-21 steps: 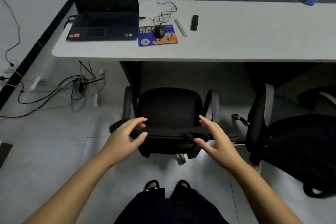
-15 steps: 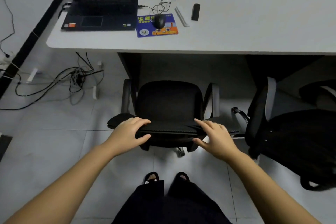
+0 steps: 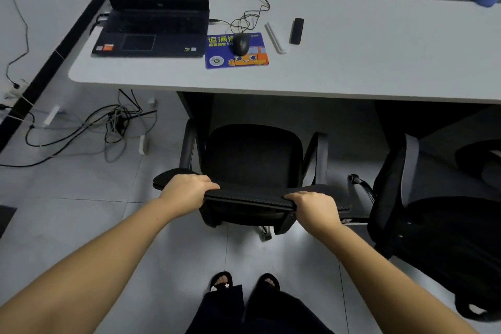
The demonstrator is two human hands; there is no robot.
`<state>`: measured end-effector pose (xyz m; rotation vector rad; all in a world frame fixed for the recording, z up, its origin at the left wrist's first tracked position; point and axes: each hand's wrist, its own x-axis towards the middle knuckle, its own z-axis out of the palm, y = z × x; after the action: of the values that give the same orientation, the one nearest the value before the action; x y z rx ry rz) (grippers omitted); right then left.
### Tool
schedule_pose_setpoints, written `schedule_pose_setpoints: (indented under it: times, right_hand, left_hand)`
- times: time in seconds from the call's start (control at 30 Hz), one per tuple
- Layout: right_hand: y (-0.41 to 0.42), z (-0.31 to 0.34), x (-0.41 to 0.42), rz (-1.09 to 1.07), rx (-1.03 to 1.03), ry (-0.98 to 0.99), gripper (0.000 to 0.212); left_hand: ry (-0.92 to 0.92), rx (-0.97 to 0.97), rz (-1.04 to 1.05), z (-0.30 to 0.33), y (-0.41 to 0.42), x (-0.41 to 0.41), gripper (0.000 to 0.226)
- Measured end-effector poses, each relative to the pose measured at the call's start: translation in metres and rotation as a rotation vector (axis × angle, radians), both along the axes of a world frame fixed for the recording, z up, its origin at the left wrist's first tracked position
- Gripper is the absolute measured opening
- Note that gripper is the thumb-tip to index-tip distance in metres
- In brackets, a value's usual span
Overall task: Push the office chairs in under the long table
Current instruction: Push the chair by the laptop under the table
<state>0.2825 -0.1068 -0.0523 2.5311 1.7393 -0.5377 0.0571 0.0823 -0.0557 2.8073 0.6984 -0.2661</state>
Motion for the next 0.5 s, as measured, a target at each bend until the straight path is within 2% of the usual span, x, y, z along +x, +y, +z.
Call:
schedule_pose_setpoints:
  times: [0.23, 0.37, 0.5]
  right_hand:
    - [0.039, -0.002, 0.027, -0.008, -0.016, -0.012, 0.041]
    - [0.065, -0.005, 0.043, 0.022, 0.009, -0.027, 0.038]
    - [0.098, -0.008, 0.077, 0.039, 0.016, -0.073, 0.040]
  left_hand:
    - [0.142, -0.016, -0.018, 0.009, 0.047, 0.038, 0.048]
    - [0.112, -0.028, 0.034, 0.005, 0.070, 0.050, 0.047]
    - [0.098, -0.023, 0.059, 0.000, 0.097, 0.076, 0.057]
